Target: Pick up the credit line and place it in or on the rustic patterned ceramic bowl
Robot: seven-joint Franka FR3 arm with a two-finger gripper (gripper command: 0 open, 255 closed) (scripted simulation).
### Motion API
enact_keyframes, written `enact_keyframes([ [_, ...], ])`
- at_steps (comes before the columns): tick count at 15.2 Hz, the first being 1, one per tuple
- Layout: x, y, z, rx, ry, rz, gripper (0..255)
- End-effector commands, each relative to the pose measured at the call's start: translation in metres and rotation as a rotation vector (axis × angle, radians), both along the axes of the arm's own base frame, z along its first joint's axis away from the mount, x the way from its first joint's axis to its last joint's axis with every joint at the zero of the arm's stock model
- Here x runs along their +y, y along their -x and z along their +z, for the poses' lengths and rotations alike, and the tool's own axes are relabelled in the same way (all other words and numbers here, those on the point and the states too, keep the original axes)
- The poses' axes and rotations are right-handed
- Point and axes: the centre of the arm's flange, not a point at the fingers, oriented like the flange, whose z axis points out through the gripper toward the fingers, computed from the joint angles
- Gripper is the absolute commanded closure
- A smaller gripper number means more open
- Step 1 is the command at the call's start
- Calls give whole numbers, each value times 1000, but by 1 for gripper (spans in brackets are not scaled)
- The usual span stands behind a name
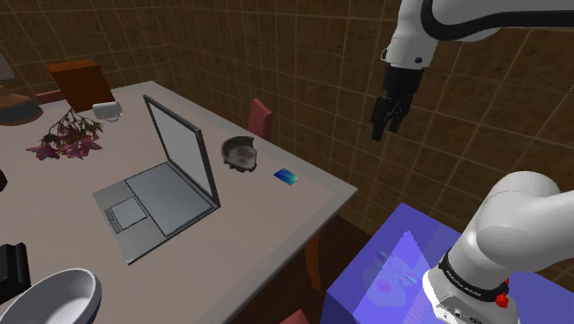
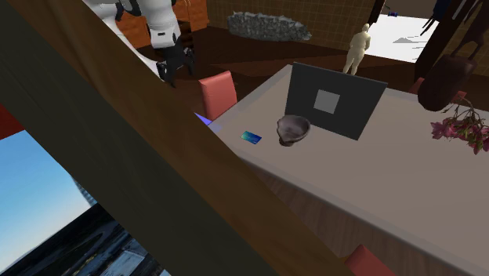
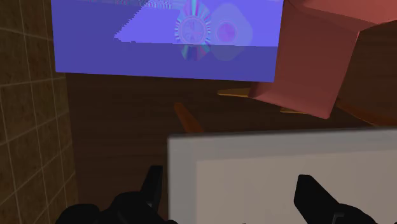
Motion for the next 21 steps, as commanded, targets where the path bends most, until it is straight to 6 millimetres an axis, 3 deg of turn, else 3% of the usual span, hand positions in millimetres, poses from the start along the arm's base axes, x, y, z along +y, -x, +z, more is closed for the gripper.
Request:
enact_keyframes([
  [1, 0, 0, 0, 0, 0, 0, 0],
  [21, 102, -210, -156, 99, 100, 54, 0],
])
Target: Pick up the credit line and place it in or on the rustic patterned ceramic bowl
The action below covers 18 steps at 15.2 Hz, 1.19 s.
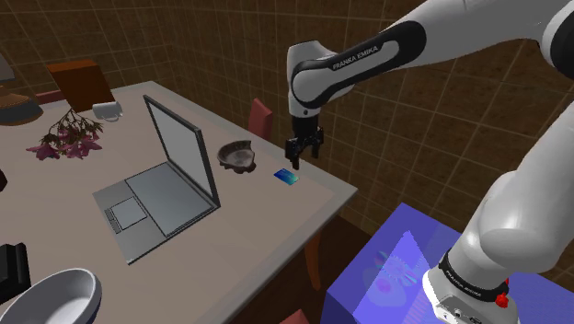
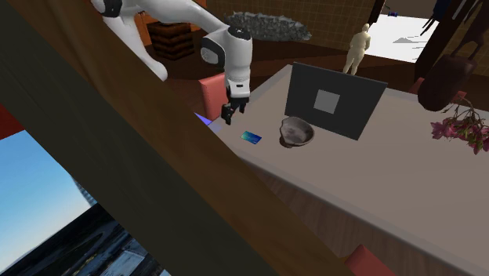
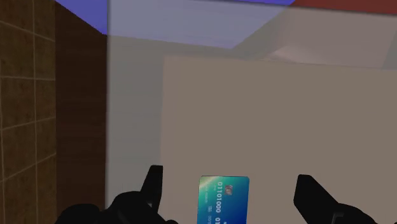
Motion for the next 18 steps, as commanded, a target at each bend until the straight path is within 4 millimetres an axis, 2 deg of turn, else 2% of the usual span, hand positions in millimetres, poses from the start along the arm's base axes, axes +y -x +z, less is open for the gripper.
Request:
enact_keyframes([
  [1, 9, -17, -20, 10, 10, 5, 0],
  [3, 19, -37, -38, 20, 20, 11, 0],
  [11, 21, -32, -78, 21, 21, 11, 0],
  [18, 21, -32, -78, 21, 21, 11, 0],
])
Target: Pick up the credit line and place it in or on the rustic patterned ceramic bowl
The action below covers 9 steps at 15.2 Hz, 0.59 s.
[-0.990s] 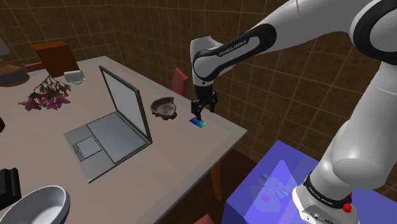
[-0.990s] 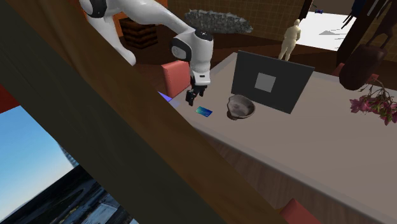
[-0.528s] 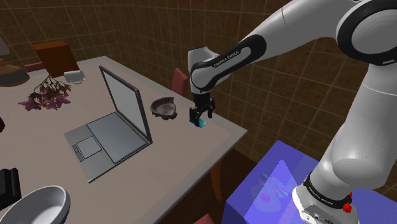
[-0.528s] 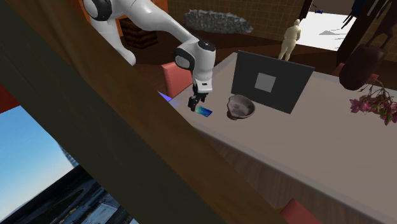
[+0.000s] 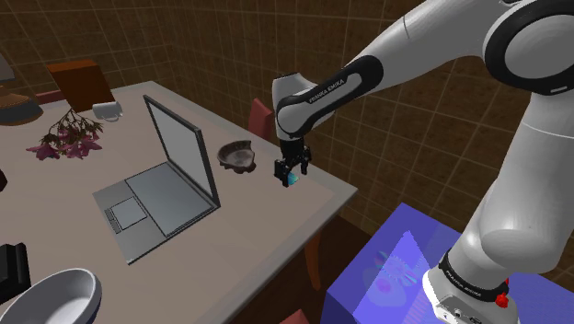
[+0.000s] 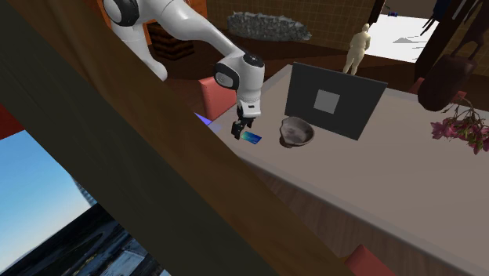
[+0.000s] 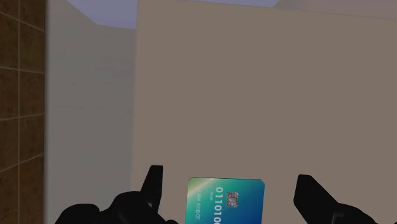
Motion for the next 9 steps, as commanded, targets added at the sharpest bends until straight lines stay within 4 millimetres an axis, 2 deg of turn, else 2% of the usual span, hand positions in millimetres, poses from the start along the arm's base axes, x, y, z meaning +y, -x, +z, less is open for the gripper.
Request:
enact_keyframes([
  [1, 0, 0, 0, 0, 0, 0, 0],
  [2, 0, 0, 0, 0, 0, 0, 255],
  [9, 1, 0, -1, 0, 0, 0, 255],
])
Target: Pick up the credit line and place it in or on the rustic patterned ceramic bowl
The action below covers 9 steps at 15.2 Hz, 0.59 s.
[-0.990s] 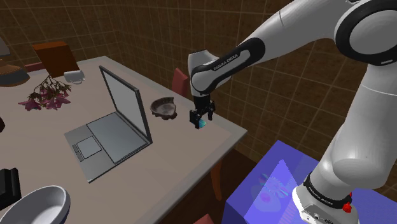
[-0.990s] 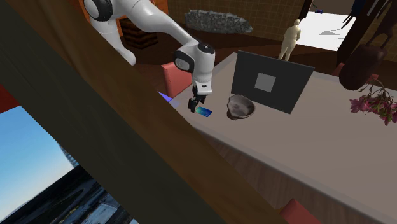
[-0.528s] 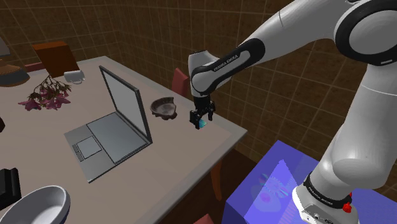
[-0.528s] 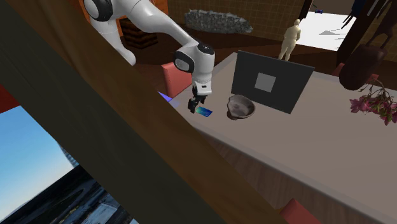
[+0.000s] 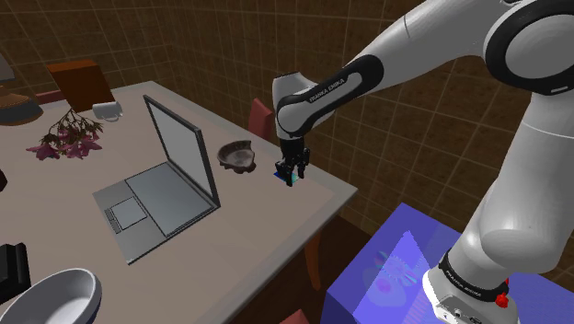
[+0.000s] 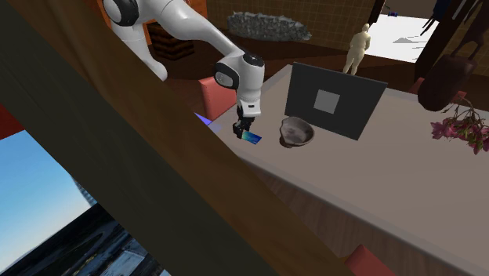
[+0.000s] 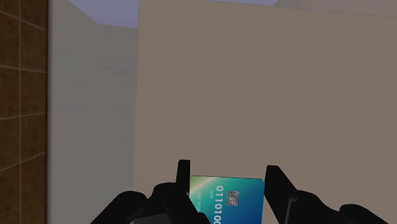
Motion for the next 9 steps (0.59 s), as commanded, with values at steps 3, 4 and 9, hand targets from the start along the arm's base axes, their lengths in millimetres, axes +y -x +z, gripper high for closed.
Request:
enact_keyframes([
  [3, 1, 1, 3, 5, -1, 3, 255],
  [4, 1, 1, 9, 5, -1, 3, 255],
  [9, 1, 1, 35, 5, -1, 3, 255],
])
